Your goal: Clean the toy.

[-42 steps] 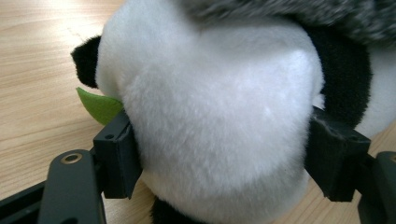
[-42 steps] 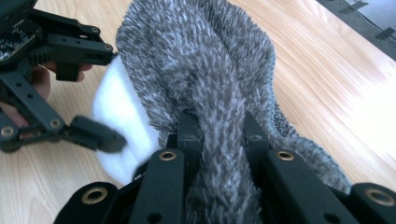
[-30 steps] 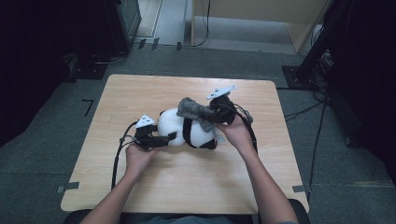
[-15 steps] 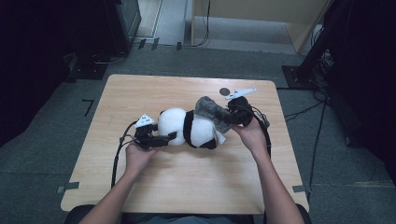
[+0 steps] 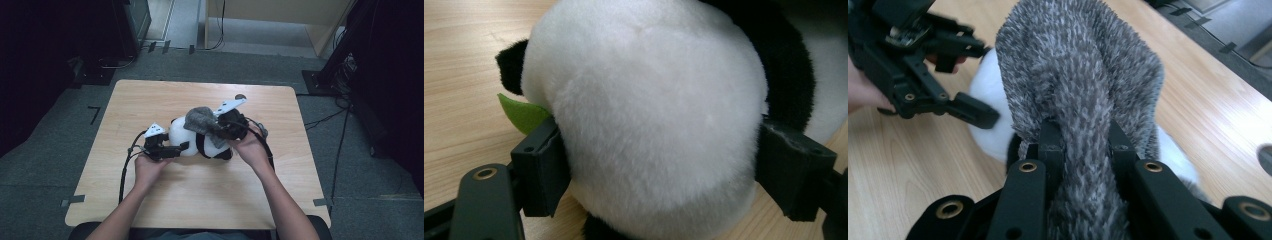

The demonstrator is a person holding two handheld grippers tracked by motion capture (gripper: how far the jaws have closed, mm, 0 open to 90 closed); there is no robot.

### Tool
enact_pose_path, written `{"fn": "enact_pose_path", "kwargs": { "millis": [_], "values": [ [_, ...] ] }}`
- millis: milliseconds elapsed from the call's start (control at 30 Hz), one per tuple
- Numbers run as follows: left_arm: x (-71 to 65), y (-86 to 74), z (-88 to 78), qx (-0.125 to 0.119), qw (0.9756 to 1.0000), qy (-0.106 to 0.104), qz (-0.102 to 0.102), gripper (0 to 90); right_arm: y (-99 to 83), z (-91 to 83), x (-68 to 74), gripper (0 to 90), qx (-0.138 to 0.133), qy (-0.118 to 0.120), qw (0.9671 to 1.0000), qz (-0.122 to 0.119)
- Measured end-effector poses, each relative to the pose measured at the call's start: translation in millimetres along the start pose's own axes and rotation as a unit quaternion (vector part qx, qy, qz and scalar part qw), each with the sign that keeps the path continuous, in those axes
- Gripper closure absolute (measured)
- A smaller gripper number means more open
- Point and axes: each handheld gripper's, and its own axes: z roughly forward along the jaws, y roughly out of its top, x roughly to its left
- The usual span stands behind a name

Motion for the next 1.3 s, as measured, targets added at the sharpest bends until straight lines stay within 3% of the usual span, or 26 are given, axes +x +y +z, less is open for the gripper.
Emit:
{"fn": "enact_pose_path", "kwargs": {
  "millis": [167,433,600,800,1033,1300],
  "values": [
    [-1.7,-0.6,-0.4,-0.002,1.0000,0.004,-0.003,17.8,8.1,22.5,18.2,76.3,0.019,0.006,0.9989,-0.043],
    [-5.9,0.3,-0.7,0.000,0.9999,0.011,-0.005,17.8,14.6,47.8,31.6,76.4,0.016,0.052,0.9976,-0.043],
    [-5.4,0.3,-0.9,0.004,0.9999,0.012,-0.007,17.8,11.8,59.7,33.7,76.4,0.018,0.066,0.9970,-0.036],
    [-6.2,0.5,-0.4,0.007,0.9999,0.015,0.000,17.9,5.1,57.6,22.9,76.4,0.012,0.080,0.9967,-0.009],
    [-4.8,0.2,-0.4,0.007,0.9999,0.013,-0.001,18.0,1.7,46.0,18.3,76.3,0.023,0.065,0.9975,-0.013],
    [-4.0,0.3,-0.1,0.009,0.9999,0.012,-0.001,18.0,-11.2,22.5,7.1,76.4,0.017,0.053,0.9984,0.005]
  ]
}}
